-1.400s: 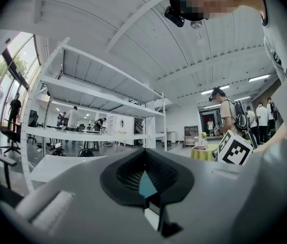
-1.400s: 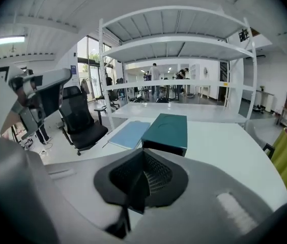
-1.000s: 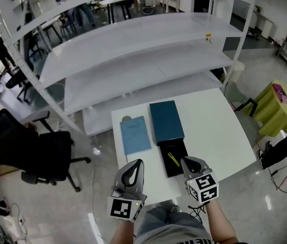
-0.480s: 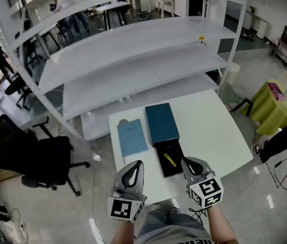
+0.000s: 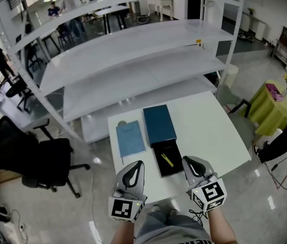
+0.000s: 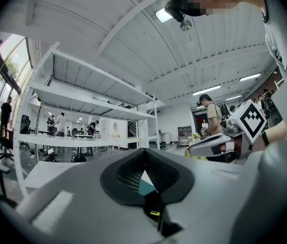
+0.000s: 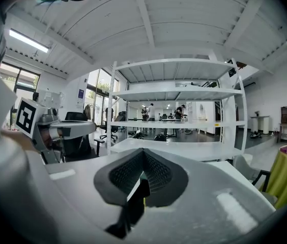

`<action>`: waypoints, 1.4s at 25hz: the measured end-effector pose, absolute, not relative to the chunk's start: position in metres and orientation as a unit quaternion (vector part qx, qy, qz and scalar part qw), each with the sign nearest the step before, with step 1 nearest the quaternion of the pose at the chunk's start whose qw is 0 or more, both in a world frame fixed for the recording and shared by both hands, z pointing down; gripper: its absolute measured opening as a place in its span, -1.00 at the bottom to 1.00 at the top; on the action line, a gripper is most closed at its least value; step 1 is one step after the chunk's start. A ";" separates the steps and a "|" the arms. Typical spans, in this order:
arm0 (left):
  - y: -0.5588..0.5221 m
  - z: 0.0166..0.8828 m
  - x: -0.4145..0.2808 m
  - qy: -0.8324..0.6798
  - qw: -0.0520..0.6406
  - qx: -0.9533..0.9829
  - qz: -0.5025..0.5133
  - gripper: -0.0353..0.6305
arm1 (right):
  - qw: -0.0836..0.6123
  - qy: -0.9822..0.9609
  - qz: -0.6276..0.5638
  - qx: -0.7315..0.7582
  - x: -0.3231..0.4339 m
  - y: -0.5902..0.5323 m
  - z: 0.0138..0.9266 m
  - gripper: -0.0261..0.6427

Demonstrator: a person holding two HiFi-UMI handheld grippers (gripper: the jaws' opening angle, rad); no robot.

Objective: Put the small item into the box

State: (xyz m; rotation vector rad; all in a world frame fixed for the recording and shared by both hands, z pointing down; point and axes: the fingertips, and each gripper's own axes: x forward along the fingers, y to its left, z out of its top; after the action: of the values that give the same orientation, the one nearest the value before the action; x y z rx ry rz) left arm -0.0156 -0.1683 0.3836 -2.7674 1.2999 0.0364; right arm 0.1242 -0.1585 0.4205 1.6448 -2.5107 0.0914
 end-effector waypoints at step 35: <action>-0.128 0.370 0.004 0.434 0.057 -0.899 0.017 -0.88 | 0.004 -0.838 -0.020 0.545 0.145 -0.110 0.381 -0.92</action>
State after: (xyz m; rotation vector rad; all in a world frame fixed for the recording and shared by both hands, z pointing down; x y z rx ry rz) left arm 0.0045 -0.1284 0.3700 -2.7270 1.3153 0.0530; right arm 0.1448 -0.1097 0.3812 1.7073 -2.6269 -0.0642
